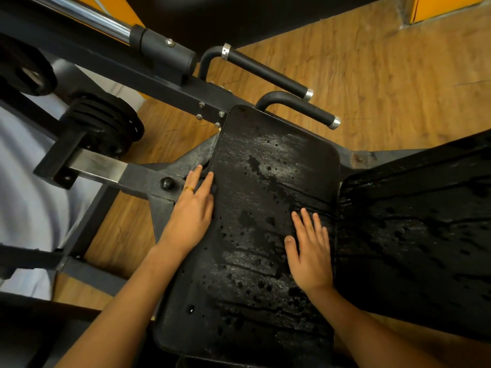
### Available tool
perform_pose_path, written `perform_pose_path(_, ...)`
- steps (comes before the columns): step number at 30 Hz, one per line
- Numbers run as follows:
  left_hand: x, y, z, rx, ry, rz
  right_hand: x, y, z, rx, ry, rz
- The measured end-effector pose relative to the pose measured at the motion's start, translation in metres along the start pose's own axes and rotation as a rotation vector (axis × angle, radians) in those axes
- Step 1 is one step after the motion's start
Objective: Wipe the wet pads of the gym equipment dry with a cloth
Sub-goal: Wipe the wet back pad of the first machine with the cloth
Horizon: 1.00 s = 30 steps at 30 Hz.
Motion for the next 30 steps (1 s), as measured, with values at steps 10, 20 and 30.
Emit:
perform_pose_path(10, -0.008, -0.012, 0.067, -0.066, 0.010, -0.006, 0.001, 0.002, -0.001, -0.020, 0.007, 0.017)
perform_pose_path(20, -0.015, -0.025, 0.133, -0.064, -0.005, 0.009, -0.001, 0.001, -0.001, -0.024, -0.004, 0.021)
perform_pose_path(30, -0.022, -0.034, 0.190, -0.059, 0.004, 0.025, -0.003, 0.000, -0.002, -0.014, -0.015, 0.028)
Point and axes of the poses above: each hand's wrist, its own z-axis towards the middle knuckle, its own y-axis out of the back of the hand, x = y × z, the point moved 8 cm from there along z, towards the middle knuckle, and after that the axes turned 8 degrees about -x, right-handed, at the moved point
